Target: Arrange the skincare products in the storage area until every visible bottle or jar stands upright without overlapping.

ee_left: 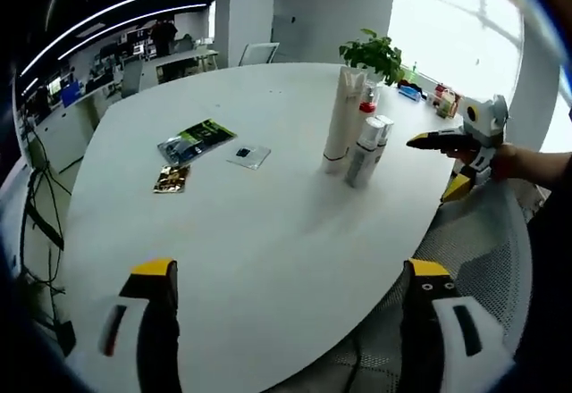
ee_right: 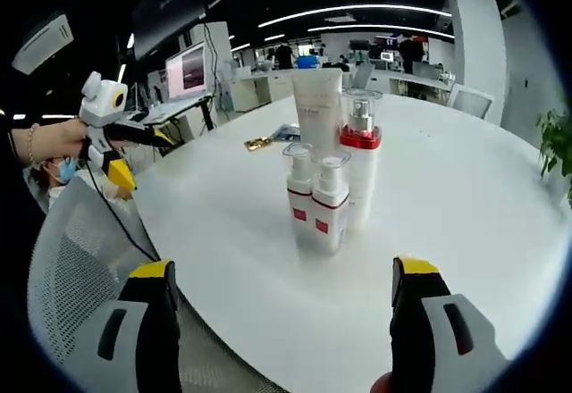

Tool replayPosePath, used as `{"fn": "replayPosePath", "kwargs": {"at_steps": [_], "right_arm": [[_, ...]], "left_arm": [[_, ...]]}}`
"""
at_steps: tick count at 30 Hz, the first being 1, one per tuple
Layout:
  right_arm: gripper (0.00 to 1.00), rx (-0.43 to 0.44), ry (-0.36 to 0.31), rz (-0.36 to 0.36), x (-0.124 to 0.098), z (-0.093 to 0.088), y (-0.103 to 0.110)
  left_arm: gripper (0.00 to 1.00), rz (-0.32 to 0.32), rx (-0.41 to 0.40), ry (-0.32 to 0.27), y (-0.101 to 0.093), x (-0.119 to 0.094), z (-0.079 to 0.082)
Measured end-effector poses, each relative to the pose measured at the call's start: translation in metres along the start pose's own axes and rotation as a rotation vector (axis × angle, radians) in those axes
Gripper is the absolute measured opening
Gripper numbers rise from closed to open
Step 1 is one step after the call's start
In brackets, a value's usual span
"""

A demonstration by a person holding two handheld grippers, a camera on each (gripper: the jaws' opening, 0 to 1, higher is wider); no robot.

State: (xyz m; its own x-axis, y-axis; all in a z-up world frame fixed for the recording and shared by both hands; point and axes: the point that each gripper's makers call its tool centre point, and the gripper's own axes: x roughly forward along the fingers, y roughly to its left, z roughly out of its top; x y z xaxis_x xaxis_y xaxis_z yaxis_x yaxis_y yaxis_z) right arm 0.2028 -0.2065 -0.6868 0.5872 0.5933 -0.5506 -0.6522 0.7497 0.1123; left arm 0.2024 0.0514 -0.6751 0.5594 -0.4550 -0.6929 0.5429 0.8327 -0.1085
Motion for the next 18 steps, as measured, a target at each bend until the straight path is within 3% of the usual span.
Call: {"fn": "replayPosePath", "kwargs": {"at_steps": [11,18], "right_arm": [[0.99,-0.026,0.001,-0.029,0.000,0.000,-0.004],[0.99,-0.045,0.023,-0.011,0.002,-0.004,0.000]], "left_arm": [[0.99,-0.020,0.045,0.019,-0.003,0.007,0.007],[0.98,-0.020,0.098,0.075,0.005,0.017,0.011]]}}
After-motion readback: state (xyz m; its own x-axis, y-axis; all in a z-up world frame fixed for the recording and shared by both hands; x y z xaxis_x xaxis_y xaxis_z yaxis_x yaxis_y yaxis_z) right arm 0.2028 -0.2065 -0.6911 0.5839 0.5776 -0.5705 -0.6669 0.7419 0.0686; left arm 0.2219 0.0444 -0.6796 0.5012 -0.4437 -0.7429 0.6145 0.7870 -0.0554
